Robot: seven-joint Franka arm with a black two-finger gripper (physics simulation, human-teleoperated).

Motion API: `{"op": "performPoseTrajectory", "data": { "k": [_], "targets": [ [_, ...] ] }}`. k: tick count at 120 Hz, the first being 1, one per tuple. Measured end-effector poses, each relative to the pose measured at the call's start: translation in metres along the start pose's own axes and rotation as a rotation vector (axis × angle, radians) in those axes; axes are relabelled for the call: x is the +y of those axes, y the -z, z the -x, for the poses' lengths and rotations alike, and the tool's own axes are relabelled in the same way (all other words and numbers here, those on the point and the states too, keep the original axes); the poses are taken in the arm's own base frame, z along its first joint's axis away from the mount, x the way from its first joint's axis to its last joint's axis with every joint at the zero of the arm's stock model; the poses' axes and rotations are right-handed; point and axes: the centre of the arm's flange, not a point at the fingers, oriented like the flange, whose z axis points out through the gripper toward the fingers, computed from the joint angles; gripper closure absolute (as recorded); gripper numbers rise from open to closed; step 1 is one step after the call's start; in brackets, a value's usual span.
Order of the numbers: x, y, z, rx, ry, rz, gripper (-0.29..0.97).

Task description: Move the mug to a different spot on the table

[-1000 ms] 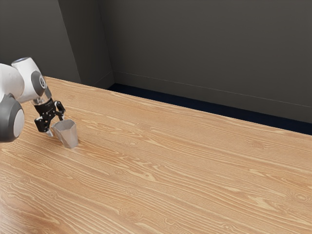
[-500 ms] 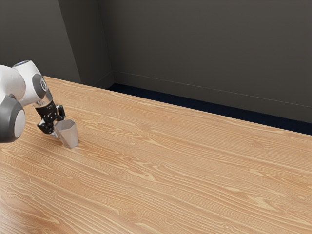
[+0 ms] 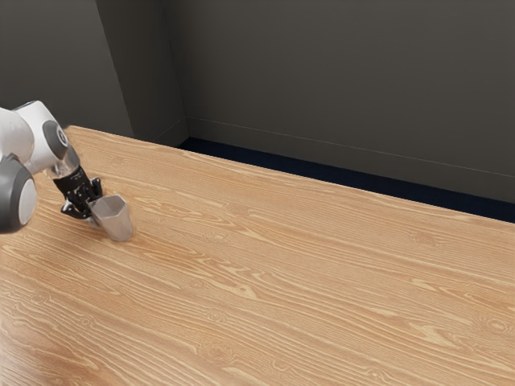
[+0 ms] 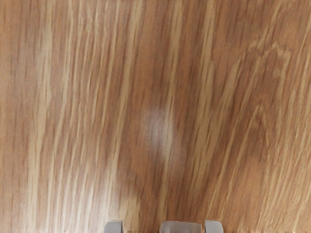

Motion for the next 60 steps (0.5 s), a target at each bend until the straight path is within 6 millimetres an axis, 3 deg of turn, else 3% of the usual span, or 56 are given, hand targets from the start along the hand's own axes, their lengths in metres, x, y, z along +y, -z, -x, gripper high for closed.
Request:
{"op": "performPoseTrajectory", "data": {
  "k": [12, 33, 49, 60],
  "targets": [
    [-0.006, 0.003, -0.003, -0.073, 0.017, -0.006, 0.64],
    [-0.009, 0.008, 0.012, -0.206, 0.019, -0.006, 0.70],
    [-0.002, -0.002, 0.045, -0.306, -0.019, -0.015, 0.75],
    [-0.009, -0.001, 0.072, -0.353, -0.047, -0.018, 0.79]
  ]
}}
